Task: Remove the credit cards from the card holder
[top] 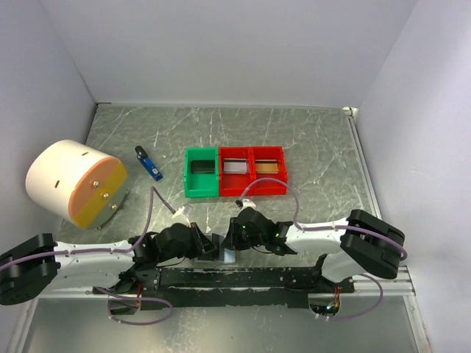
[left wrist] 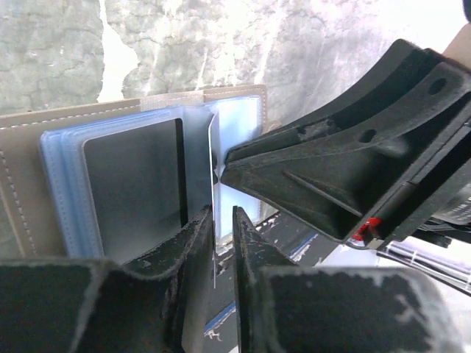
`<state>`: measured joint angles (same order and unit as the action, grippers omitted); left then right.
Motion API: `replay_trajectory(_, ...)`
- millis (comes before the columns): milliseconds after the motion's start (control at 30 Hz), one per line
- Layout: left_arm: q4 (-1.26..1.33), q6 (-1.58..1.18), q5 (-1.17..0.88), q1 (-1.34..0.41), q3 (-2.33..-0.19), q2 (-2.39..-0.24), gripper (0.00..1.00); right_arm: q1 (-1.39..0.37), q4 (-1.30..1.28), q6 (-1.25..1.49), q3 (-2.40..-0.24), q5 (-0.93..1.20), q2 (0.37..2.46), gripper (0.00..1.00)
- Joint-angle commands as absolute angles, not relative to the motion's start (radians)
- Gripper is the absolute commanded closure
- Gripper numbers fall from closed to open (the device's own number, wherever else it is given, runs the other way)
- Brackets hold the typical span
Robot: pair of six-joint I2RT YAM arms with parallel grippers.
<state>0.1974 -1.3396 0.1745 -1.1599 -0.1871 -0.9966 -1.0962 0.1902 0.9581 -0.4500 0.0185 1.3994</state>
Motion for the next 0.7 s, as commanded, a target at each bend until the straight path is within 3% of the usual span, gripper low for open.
replay_trajectory(0,0.319,-1.323,0.16,-1.156,-0.169,-1.005,0.71,-1.1,0.179,0.973,-0.397,0.005,1.43,0.8)
replay_trajectory(333,0.328,-1.325,0.142,-1.153,-0.18,-1.056,0.73,-1.1,0.177,0.973,-0.386,0.0,1.415,0.8)
replay_trajectory(467,0.278,-1.325,0.152,-1.152,-0.193,-1.046,0.81,-1.1,0.166,0.968,-0.392,0.0,1.409,0.8)
replay_trajectory(533,0.262,-1.323,0.154,-1.152,-0.194,-1.031,0.91,-1.1,0.154,0.965,-0.397,-0.004,1.401,0.8)
replay_trajectory(667,0.136,-1.32,0.179,-1.151,-0.23,-0.976,0.93,-1.092,0.155,0.95,-0.408,0.02,1.335,0.8)
